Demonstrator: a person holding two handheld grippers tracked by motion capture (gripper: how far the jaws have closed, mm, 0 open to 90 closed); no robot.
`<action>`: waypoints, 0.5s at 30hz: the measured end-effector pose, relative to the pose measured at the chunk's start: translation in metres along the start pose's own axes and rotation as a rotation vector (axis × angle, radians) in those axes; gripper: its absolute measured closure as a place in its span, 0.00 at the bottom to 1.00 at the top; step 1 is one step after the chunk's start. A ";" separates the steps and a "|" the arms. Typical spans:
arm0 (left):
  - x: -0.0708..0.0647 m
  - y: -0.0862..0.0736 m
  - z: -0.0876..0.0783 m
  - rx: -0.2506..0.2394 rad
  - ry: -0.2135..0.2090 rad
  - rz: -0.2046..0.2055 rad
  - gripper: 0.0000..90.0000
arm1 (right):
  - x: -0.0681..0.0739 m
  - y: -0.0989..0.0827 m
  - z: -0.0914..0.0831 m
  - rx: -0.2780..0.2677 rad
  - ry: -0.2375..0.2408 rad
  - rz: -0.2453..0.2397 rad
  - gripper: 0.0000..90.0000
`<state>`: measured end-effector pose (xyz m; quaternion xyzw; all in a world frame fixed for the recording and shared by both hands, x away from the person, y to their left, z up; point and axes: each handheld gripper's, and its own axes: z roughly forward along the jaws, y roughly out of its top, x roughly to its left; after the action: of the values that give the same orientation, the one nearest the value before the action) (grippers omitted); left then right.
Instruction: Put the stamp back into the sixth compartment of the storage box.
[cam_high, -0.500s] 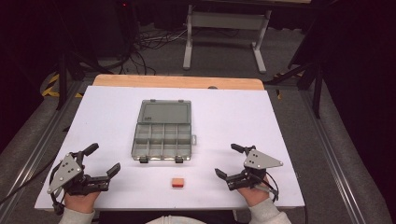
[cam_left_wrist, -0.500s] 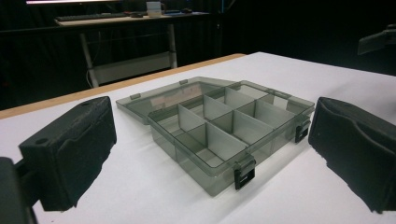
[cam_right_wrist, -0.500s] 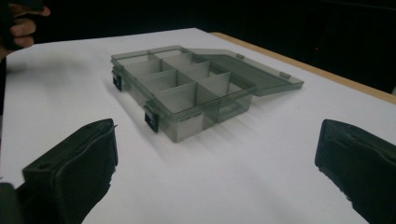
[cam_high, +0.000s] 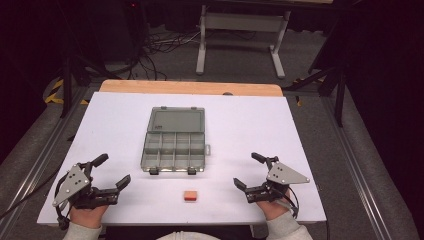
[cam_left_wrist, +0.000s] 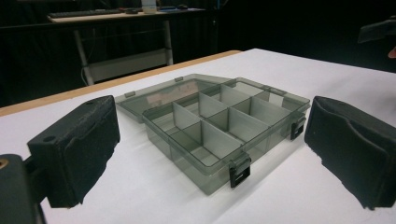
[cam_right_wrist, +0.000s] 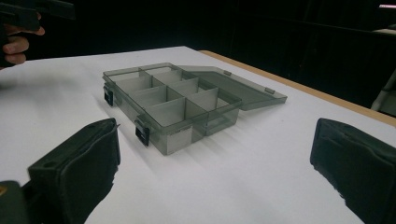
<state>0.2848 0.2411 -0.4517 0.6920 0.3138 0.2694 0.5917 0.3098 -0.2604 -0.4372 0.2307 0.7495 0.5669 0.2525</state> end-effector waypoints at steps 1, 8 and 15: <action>0.000 0.000 0.001 0.000 -0.007 -0.004 0.05 | 0.000 0.000 0.000 0.001 0.004 0.001 0.03; -0.002 0.002 0.004 0.026 -0.047 -0.015 0.05 | 0.002 -0.001 0.001 0.009 0.024 0.007 0.06; -0.011 0.012 0.018 0.044 -0.136 -0.029 0.07 | 0.004 -0.001 0.003 0.006 0.036 0.017 0.09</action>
<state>0.2926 0.2194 -0.4422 0.7167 0.2887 0.2060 0.6004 0.3084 -0.2564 -0.4397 0.2275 0.7536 0.5709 0.2333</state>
